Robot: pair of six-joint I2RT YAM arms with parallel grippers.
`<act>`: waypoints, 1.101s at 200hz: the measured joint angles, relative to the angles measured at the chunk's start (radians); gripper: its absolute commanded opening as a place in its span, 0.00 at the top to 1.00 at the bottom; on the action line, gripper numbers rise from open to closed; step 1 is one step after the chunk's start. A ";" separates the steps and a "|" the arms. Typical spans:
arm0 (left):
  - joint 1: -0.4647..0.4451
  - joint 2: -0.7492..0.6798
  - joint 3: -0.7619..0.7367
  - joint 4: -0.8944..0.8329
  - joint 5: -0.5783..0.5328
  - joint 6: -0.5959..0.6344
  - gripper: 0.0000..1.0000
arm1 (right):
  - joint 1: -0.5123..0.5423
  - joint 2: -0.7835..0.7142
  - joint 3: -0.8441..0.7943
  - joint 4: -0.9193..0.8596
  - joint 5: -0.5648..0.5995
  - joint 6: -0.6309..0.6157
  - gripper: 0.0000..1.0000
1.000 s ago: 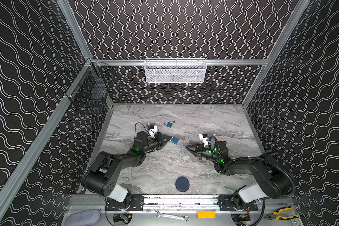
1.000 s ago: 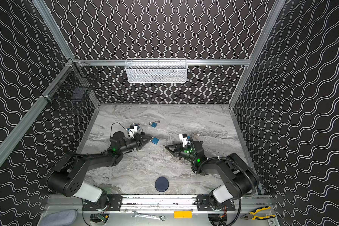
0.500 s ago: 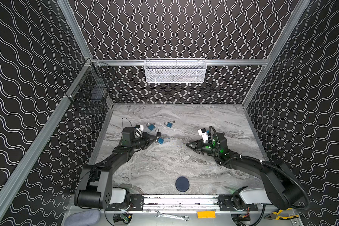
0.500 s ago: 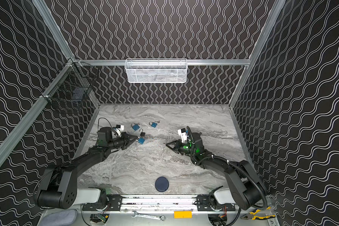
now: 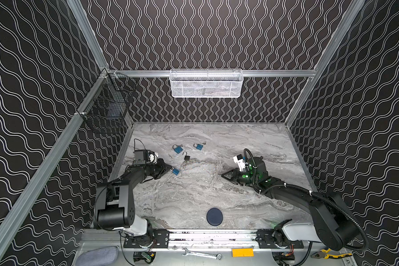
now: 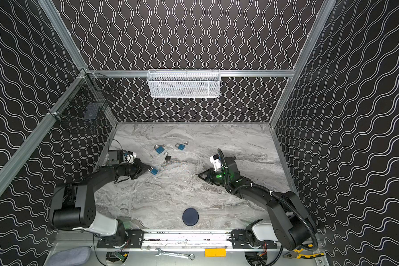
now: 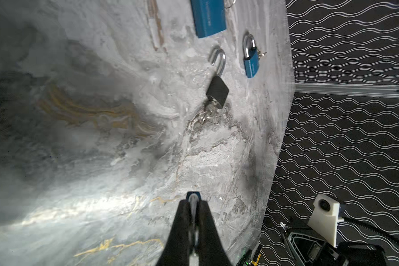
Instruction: Lock with the key
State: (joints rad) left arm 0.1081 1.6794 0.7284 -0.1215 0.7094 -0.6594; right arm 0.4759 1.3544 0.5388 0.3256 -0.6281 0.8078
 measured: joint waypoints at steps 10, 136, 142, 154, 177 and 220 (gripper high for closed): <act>0.005 0.014 0.006 -0.007 0.001 0.011 1.00 | 0.000 0.000 0.000 0.000 -0.003 0.000 1.00; 0.022 0.161 0.043 0.055 0.016 0.010 1.00 | 0.010 0.040 0.027 -0.004 -0.043 -0.009 1.00; 0.022 0.167 0.048 0.060 0.017 0.010 1.00 | 0.012 0.043 0.031 -0.005 -0.043 -0.012 1.00; 0.022 0.175 0.056 0.062 0.019 0.010 1.00 | 0.014 0.053 0.037 -0.005 -0.044 -0.015 1.00; 0.022 0.180 0.059 0.064 0.019 0.011 1.00 | 0.020 0.077 0.045 -0.004 -0.049 -0.016 1.00; 0.022 0.200 0.078 0.045 0.020 0.020 0.98 | 0.040 0.112 0.065 -0.005 -0.055 -0.017 1.00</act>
State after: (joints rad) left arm 0.1299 1.8793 0.8062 -0.0761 0.7292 -0.6395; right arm 0.5159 1.4662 0.6041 0.3210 -0.6834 0.7906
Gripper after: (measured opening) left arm 0.085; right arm 0.064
